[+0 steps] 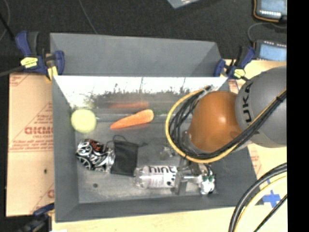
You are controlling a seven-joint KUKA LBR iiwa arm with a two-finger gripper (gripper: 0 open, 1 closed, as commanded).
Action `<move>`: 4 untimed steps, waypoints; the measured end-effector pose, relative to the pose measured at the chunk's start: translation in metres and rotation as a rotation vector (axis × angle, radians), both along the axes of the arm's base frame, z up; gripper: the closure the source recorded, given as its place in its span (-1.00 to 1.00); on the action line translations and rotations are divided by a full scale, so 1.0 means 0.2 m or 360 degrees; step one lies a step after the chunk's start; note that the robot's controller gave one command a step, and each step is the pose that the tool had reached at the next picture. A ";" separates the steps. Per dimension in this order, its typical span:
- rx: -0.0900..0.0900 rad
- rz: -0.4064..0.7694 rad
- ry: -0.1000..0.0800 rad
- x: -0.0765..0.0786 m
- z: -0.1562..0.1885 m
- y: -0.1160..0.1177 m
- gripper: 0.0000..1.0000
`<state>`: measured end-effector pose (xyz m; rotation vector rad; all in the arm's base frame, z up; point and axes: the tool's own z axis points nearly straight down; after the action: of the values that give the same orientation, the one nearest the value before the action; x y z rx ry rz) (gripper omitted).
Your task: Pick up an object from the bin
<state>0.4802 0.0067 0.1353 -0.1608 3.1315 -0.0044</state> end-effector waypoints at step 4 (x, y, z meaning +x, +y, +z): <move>0.0002 -0.0400 0.0004 0.16 -0.30 0.08 1.00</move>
Offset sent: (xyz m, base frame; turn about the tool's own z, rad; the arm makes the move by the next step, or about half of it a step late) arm 0.0324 0.0173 -0.0653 0.2536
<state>0.5117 0.0232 0.0744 0.2329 3.1295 -0.0031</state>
